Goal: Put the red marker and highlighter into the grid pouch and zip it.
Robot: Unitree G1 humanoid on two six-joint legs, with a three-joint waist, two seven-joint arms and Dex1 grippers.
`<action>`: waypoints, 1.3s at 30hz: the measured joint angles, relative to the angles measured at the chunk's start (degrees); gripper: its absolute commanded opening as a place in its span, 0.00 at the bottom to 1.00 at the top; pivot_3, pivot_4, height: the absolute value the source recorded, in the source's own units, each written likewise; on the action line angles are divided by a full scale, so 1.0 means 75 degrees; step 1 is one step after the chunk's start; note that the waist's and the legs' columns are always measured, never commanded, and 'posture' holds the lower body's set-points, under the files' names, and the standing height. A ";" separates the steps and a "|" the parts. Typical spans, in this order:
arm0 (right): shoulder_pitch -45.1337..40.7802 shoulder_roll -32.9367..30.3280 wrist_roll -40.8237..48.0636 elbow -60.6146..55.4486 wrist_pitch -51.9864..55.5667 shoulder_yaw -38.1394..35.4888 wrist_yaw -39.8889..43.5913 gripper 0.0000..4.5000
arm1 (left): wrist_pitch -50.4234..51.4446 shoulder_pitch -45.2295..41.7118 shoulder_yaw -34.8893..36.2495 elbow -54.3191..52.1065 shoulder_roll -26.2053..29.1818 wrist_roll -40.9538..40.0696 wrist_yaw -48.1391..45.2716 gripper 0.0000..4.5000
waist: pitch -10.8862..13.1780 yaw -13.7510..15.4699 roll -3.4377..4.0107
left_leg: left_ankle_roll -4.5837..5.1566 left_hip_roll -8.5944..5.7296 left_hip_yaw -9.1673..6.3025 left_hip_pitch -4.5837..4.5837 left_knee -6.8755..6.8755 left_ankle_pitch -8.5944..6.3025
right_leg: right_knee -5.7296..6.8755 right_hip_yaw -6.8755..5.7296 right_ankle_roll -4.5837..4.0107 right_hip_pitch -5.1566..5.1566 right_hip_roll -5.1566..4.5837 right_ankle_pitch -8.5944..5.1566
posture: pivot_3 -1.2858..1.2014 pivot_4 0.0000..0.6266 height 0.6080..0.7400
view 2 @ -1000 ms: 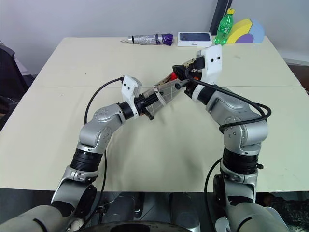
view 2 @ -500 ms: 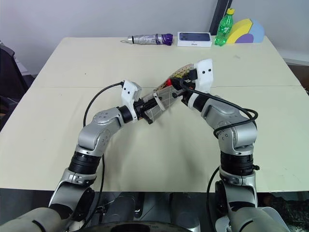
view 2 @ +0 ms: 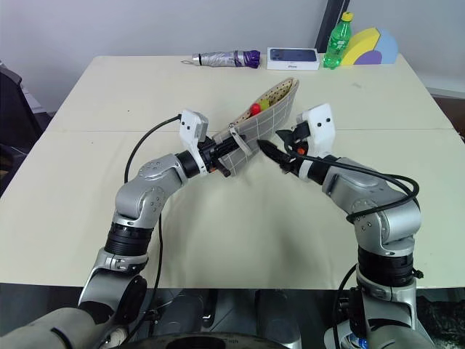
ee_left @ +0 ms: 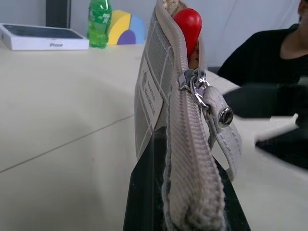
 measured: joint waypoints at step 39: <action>-0.1065 -0.0846 0.0630 0.1063 0.0429 -0.1195 -0.1118 0.01 | -0.4668 0.0380 -0.1469 0.1198 0.1685 0.2389 -0.0796 0.00 | -0.0003 -0.0016 0.0006 | -0.0001 0.0003 -0.0002 -0.0070 0.0007 0.0002 | 0.0016 0.0003 -0.0001 -0.0073 -0.0004 0.0000 | 0.52 0.24 1.00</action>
